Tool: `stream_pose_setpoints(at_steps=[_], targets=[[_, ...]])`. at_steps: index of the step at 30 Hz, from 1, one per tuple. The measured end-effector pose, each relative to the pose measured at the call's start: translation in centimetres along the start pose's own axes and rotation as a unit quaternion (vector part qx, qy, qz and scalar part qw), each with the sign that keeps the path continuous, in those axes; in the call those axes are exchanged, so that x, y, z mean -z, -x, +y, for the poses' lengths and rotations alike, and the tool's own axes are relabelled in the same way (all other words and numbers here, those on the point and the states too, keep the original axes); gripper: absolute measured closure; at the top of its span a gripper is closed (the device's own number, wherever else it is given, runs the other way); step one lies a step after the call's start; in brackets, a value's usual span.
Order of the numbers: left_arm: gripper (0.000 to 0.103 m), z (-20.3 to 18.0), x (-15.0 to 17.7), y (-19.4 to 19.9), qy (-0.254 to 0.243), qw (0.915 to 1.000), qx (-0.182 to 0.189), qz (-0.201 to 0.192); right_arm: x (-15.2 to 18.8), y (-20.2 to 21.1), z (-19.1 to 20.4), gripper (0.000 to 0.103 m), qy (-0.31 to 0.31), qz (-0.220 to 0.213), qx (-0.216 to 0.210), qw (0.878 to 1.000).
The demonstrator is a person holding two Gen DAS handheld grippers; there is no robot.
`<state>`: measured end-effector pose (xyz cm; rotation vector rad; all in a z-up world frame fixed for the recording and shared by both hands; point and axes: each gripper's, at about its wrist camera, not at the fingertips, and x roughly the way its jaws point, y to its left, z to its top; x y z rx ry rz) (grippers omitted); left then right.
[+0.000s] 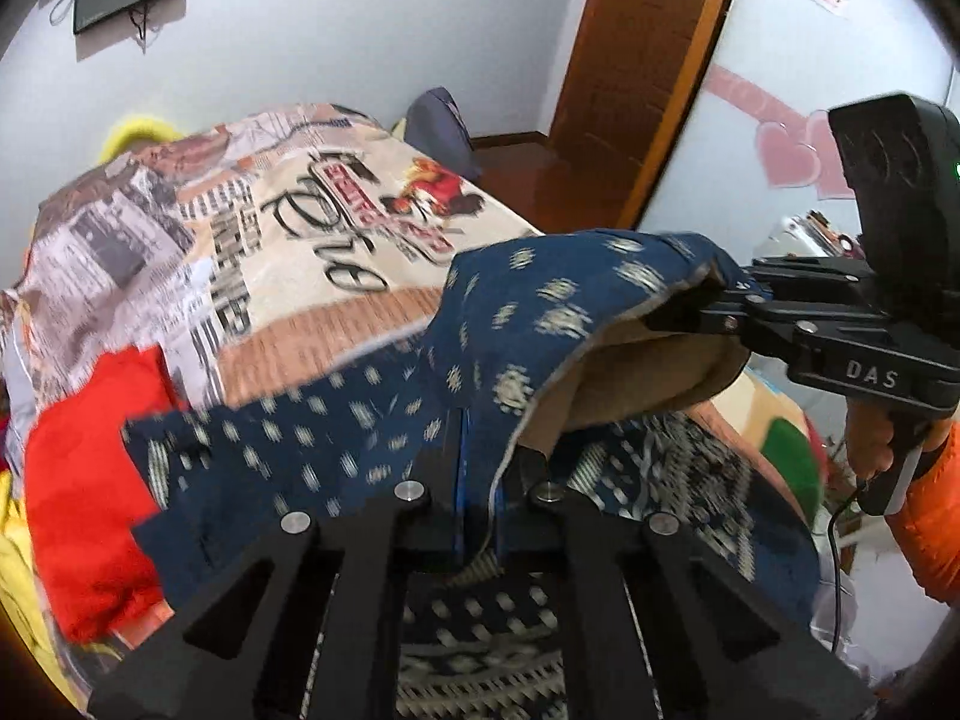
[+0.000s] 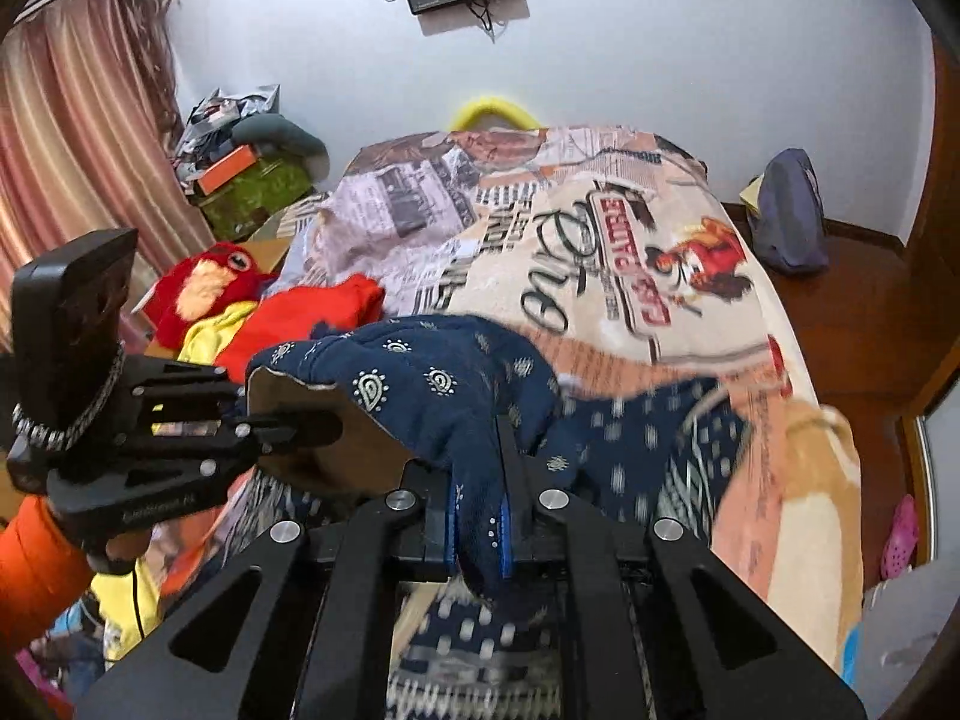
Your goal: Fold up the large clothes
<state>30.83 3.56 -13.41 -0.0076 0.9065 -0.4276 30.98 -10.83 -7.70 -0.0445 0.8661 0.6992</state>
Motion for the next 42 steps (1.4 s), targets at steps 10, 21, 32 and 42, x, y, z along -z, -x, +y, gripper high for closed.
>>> stream_pose_setpoints(at_steps=[10,21,32,42], targets=[[0.092,-2.0,7.2,-0.4,0.007,0.9978,-0.009,0.065,7.6,-0.8,0.9,0.094,-0.014,0.073,-0.006,0.997],[0.039,-2.6,12.5,-0.5,-0.003,0.9928,-0.071,0.096,12.5,-2.4,0.6,0.083,-0.031,0.140,0.011,0.990],[0.038,2.2,12.4,4.8,0.063,0.9910,-0.106,0.054,12.4,2.5,-0.2,0.059,-0.037,0.114,0.017,0.993],[0.022,10.3,11.1,7.2,0.191,0.9712,-0.142,-0.001,8.7,4.6,-5.4,0.051,-0.123,0.023,0.054,0.991]])
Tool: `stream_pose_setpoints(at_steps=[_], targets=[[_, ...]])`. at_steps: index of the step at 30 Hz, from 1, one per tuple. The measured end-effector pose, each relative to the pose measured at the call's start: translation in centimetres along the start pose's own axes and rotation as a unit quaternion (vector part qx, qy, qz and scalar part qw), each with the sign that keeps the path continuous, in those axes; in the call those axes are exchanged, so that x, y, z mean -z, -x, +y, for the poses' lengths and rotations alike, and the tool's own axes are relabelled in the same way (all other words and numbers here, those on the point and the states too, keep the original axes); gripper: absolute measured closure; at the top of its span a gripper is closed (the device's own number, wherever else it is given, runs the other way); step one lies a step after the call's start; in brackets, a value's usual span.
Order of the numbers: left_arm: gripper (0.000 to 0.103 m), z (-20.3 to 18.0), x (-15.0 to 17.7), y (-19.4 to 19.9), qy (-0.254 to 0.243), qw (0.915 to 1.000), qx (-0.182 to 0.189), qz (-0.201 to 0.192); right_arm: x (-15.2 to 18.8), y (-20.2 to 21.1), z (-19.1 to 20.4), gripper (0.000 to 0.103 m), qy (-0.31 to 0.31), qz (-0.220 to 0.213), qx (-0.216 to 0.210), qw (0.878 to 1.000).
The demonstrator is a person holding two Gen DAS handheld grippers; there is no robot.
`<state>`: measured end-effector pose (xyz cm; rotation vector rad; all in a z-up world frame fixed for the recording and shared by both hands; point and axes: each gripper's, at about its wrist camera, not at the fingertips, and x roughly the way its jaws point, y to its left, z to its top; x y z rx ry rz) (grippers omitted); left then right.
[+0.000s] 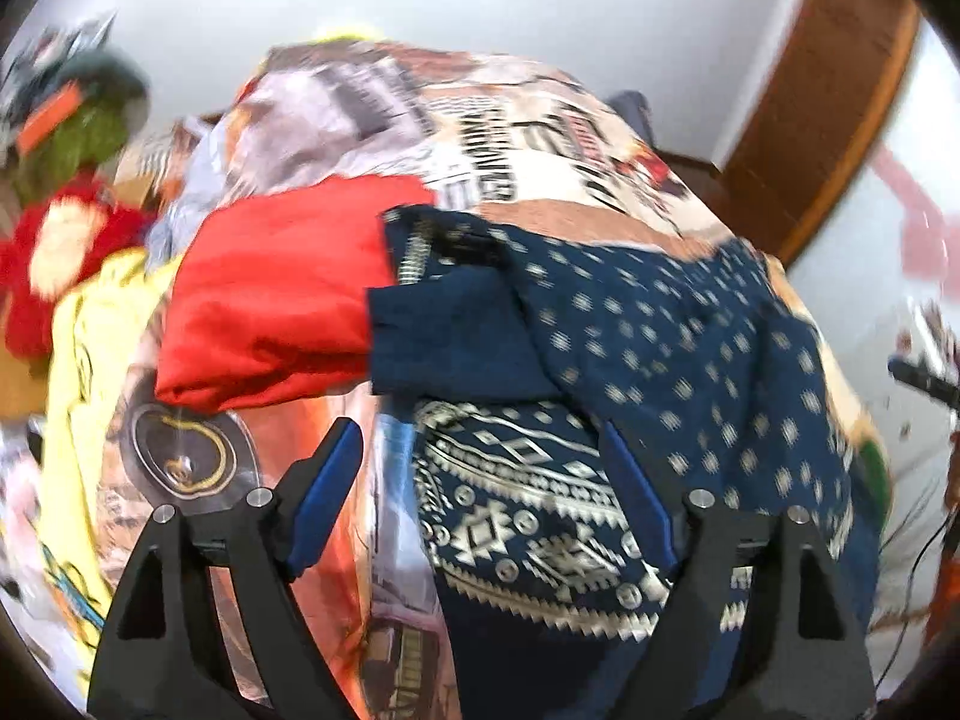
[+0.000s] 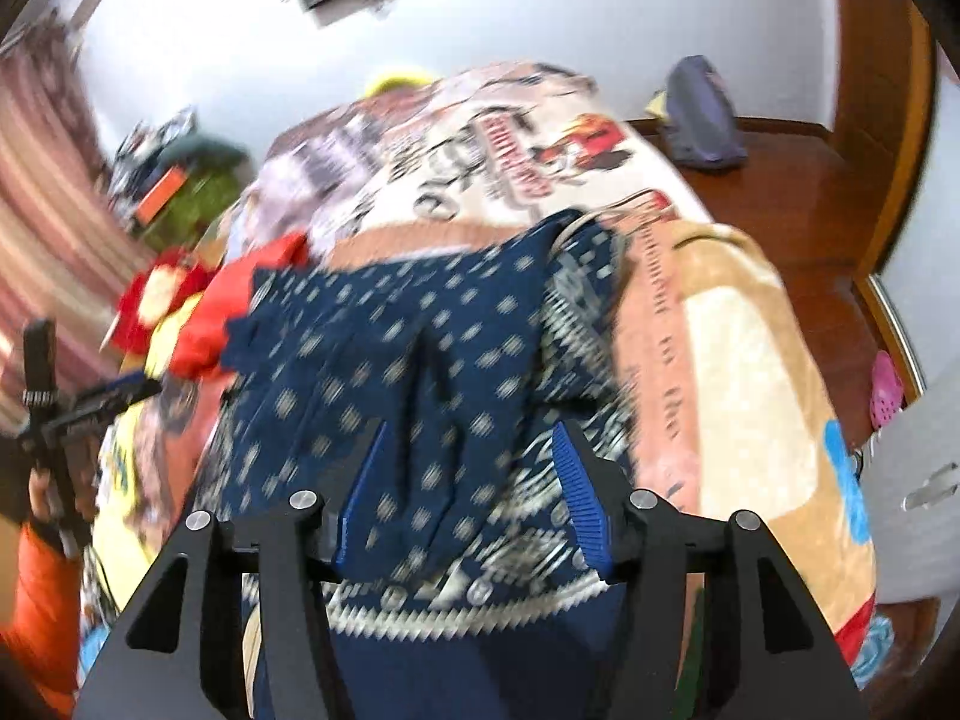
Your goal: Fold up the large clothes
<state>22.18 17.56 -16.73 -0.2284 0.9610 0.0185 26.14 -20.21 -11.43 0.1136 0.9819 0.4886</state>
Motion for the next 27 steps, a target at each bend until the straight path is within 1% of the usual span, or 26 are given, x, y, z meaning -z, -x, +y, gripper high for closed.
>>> stream_pose_setpoints(at_steps=[3,4,6,10,12,15,20,21,25,26,27], targets=[[0.022,2.7,-0.5,-2.2,0.074,0.9968,0.023,0.020,-1.2,-1.2,-1.5,0.051,-0.030,-0.009,0.007,0.999],[0.022,3.6,-0.6,-3.4,0.100,0.9943,0.020,0.032,-1.5,-1.8,-2.1,0.051,-0.039,-0.016,0.016,0.999],[0.022,4.7,-0.7,-5.6,0.134,0.9895,0.022,0.050,-1.9,-2.8,-2.9,0.051,-0.051,-0.018,0.027,0.998],[0.022,5.9,-0.7,-9.6,0.181,0.9781,0.066,0.079,-2.7,-6.6,-5.4,0.051,-0.092,0.010,0.022,0.995],[0.022,6.0,-0.9,-11.3,0.195,0.9737,0.077,0.089,-3.2,-8.5,-6.6,0.051,-0.104,0.022,0.025,0.994],[0.022,5.7,-1.5,-13.3,0.197,0.9717,0.088,0.097,-3.6,-10.7,-7.9,0.051,-0.119,0.039,0.029,0.992],[0.022,5.1,-2.5,-15.8,0.194,0.9691,0.113,0.103,-4.6,-13.7,-9.3,0.051,-0.130,0.056,0.014,0.990],[0.022,4.9,-2.8,-16.4,0.190,0.9697,0.115,0.103,-4.9,-14.1,-9.5,0.051,-0.132,0.057,0.011,0.990],[0.023,3.5,-3.8,-17.0,0.164,0.9779,0.096,0.086,-5.8,-15.8,-9.5,0.051,-0.129,0.057,-0.011,0.990],[0.025,3.3,-3.9,-17.0,0.163,0.9787,0.093,0.083,-6.1,-16.2,-9.2,0.051,-0.126,0.059,-0.017,0.990],[0.030,3.2,-4.0,-16.9,0.164,0.9788,0.092,0.081,-6.3,-16.8,-8.9,0.051,-0.123,0.061,-0.020,0.990]])
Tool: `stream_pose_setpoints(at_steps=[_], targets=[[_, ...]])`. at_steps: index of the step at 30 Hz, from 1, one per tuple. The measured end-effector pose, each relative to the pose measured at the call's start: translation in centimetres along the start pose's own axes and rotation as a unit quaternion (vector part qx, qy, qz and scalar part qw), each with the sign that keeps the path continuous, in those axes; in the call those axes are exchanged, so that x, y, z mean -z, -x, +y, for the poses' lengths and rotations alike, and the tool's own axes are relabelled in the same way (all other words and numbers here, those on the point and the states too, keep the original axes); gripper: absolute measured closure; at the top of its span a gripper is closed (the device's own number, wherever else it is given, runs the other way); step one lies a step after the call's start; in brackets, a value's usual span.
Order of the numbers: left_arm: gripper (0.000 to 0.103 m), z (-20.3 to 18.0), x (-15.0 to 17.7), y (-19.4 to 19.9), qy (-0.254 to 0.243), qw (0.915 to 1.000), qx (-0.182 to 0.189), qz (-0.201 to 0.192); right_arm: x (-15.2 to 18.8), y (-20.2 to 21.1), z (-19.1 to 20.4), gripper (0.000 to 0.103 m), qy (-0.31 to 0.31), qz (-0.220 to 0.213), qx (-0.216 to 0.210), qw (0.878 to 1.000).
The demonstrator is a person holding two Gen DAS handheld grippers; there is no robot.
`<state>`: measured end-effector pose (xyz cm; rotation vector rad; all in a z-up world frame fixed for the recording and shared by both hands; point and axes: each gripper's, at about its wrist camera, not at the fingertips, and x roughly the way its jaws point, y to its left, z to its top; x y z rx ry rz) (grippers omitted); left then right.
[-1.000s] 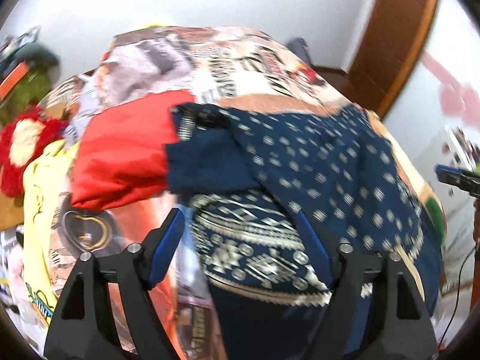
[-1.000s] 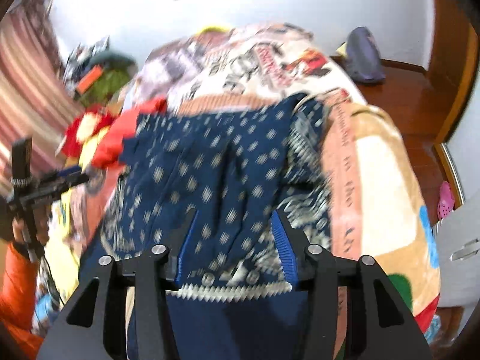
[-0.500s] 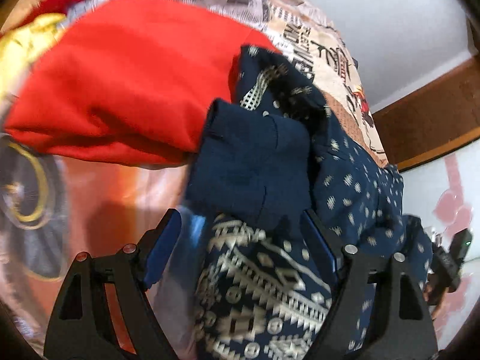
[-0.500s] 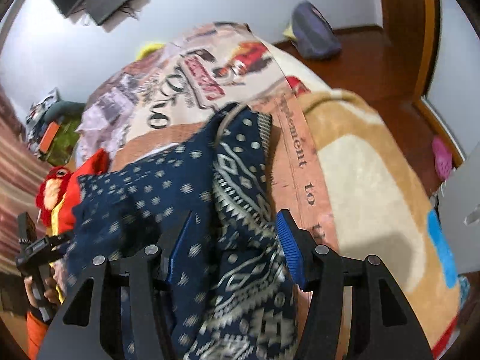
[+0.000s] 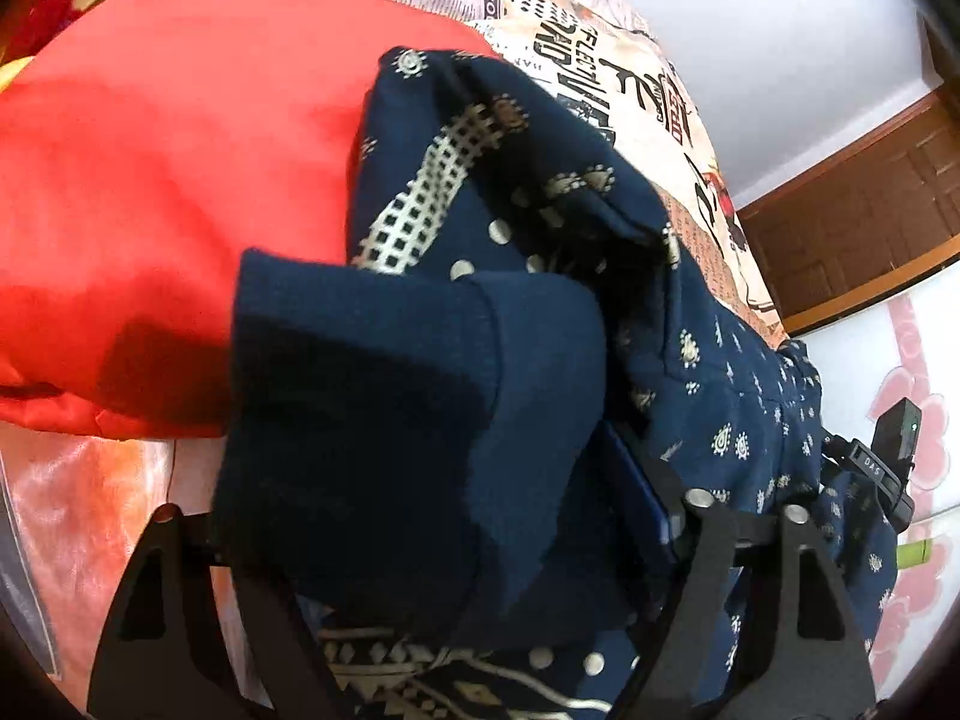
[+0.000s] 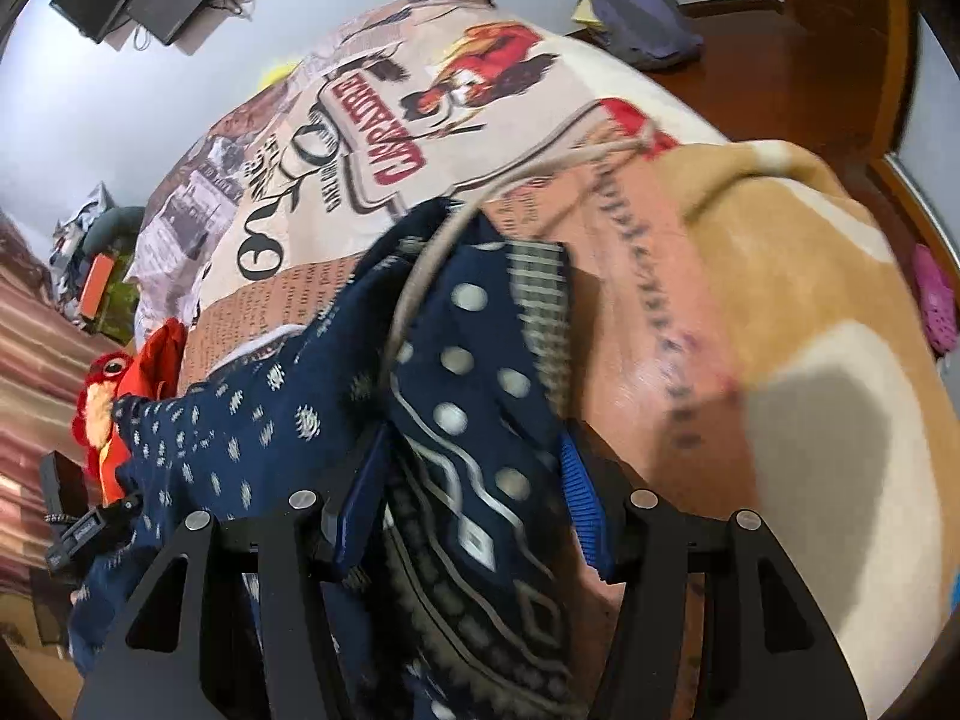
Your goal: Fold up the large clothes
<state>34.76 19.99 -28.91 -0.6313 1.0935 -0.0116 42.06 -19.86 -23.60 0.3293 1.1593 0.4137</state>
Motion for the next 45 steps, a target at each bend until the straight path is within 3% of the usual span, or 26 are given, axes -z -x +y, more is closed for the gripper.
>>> stream_pose_setpoints(at_steps=[3,4,5,6,10,17,22,30,37,40,45], targets=[[0.052,-0.3,0.3,0.8,0.005,0.9999,-0.003,-0.008,-0.1,-1.0,0.6,0.058,0.003,0.002,0.000,1.000],[0.063,-0.5,0.5,1.2,0.005,0.9999,-0.001,-0.010,0.0,-1.1,0.8,0.066,0.003,0.001,0.009,1.000],[0.067,-0.6,0.8,1.7,0.003,0.9999,0.002,-0.012,0.0,-1.0,0.9,0.076,0.003,-0.001,0.018,1.000],[0.073,-0.9,1.0,2.3,-0.003,0.9999,0.005,-0.013,0.0,-0.8,0.9,0.078,0.001,-0.004,0.019,1.000],[0.083,-2.3,1.8,4.3,-0.028,0.9995,-0.001,-0.018,0.4,2.1,1.3,0.084,-0.009,-0.036,-0.009,0.999],[0.086,-6.7,1.1,9.5,-0.095,0.9907,-0.032,-0.093,-0.2,7.3,5.1,0.084,0.036,-0.075,-0.034,0.996],[0.087,-8.8,-1.8,11.3,-0.130,0.9829,-0.047,-0.121,-1.3,9.4,8.4,0.085,0.069,-0.107,-0.036,0.991],[0.087,-9.3,-7.6,11.3,-0.137,0.9759,-0.063,-0.157,-5.5,8.1,9.5,0.085,0.073,-0.145,-0.031,0.986],[0.087,-7.5,-11.8,4.5,-0.139,0.9777,-0.111,-0.111,-9.8,0.8,7.6,0.085,0.042,-0.101,-0.004,0.994],[0.087,-6.0,-12.9,1.5,-0.131,0.9784,-0.133,-0.089,-10.5,-2.4,6.5,0.084,0.038,-0.083,0.028,0.995],[0.082,-3.3,-13.2,-1.0,-0.110,0.9837,-0.127,-0.064,-10.4,-5.4,4.1,0.083,0.028,-0.056,0.049,0.997]])
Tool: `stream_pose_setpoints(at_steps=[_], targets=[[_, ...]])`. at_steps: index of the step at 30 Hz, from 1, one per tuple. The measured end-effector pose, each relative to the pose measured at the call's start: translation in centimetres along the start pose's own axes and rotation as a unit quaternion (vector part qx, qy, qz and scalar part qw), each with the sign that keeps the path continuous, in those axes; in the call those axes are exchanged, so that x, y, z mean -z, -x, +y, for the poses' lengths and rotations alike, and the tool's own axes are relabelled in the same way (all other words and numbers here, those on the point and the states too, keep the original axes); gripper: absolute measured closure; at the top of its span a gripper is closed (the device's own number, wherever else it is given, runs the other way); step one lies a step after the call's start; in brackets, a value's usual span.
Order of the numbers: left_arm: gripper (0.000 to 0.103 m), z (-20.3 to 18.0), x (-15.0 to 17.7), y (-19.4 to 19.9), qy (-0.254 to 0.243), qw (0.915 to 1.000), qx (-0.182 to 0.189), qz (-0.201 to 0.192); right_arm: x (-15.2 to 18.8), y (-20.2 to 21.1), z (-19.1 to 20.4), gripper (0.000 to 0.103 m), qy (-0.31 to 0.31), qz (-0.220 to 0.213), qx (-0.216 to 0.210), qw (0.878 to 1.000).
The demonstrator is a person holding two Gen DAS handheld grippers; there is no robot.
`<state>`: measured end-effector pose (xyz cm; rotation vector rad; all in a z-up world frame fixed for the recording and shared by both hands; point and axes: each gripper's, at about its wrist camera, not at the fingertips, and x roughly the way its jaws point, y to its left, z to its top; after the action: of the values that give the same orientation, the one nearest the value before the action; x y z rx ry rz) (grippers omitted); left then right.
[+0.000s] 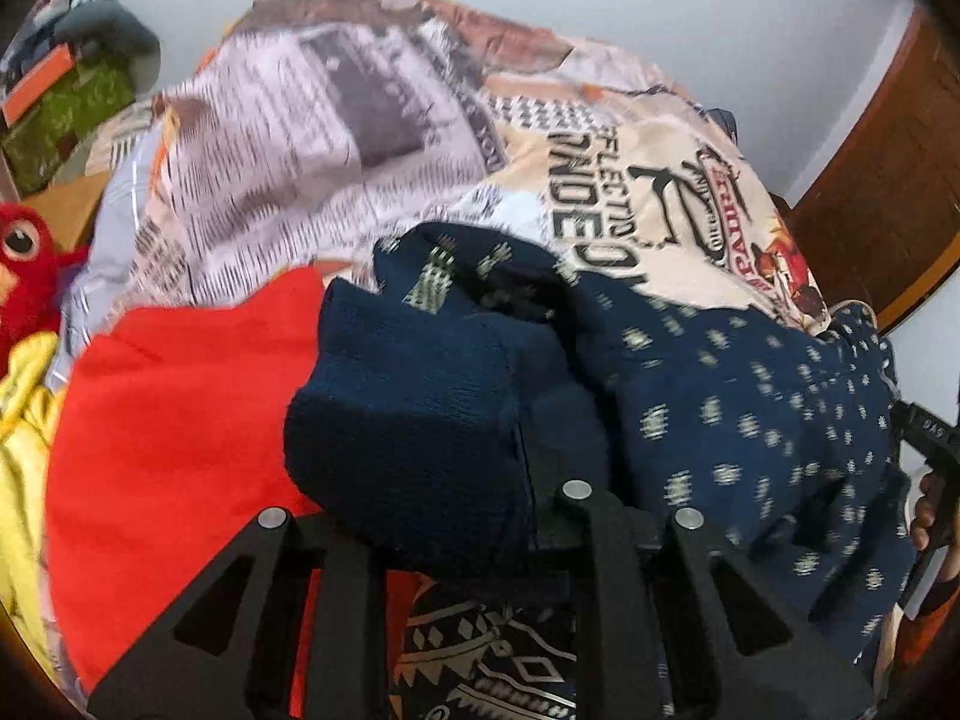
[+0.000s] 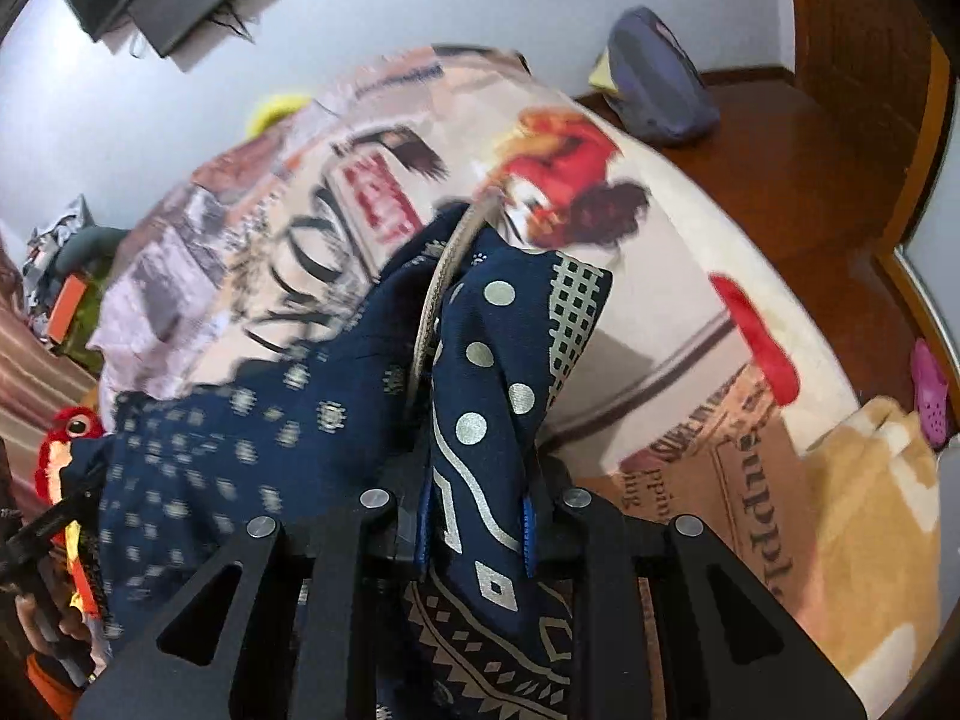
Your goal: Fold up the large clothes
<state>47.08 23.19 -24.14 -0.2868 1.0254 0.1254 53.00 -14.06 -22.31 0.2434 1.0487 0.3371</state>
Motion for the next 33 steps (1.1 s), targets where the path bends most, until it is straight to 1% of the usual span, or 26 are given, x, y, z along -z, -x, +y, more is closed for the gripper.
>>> stream_pose_setpoints(at_steps=[1,3,5,9,11,13,18,20,22,26,27,29,33], targets=[[0.080,0.2,0.2,-0.3,0.001,1.0000,0.001,0.003,0.3,-0.5,-0.4,0.081,0.001,0.005,0.005,1.000],[0.078,0.3,0.6,-0.5,-0.001,1.0000,-0.003,0.007,0.5,-0.6,-0.7,0.077,0.001,0.011,0.015,1.000],[0.078,0.2,1.0,-0.3,-0.004,0.9999,-0.008,0.006,0.5,0.0,-0.7,0.068,-0.001,0.013,0.024,1.000],[0.076,-0.3,2.0,0.8,-0.016,0.9996,-0.022,0.011,0.7,1.7,-0.3,0.066,0.010,0.032,0.040,0.999],[0.074,-0.6,2.5,1.7,-0.027,0.9991,-0.032,0.011,1.3,3.4,0.1,0.066,0.027,0.028,0.050,0.998],[0.070,-0.9,3.0,3.2,-0.033,0.9988,-0.035,0.007,2.1,5.6,0.6,0.066,0.052,0.019,0.060,0.997],[0.069,-1.1,4.2,7.4,-0.029,0.9994,-0.014,-0.008,3.9,10.0,1.5,0.064,0.079,0.002,0.062,0.995],[0.069,-1.2,4.8,9.3,-0.033,0.9992,-0.014,-0.019,4.7,12.2,1.7,0.056,0.079,-0.008,0.058,0.995],[0.064,-1.3,5.6,11.3,-0.037,0.9989,-0.011,-0.028,5.3,14.0,1.9,0.053,0.079,-0.019,0.058,0.995],[0.057,-1.3,7.5,14.9,-0.053,0.9975,-0.013,-0.046,6.7,17.3,2.4,0.050,0.085,-0.035,0.058,0.994],[0.054,-1.3,8.1,15.8,-0.057,0.9971,-0.013,-0.049,7.0,17.9,2.5,0.049,0.087,-0.039,0.058,0.994],[0.049,-1.1,9.2,17.1,-0.062,0.9968,-0.012,-0.049,7.9,19.3,2.8,0.044,0.093,-0.048,0.061,0.993],[0.039,-0.6,11.6,18.7,-0.064,0.9968,-0.008,-0.046,9.6,21.1,3.2,0.041,0.107,-0.059,0.070,0.990]])
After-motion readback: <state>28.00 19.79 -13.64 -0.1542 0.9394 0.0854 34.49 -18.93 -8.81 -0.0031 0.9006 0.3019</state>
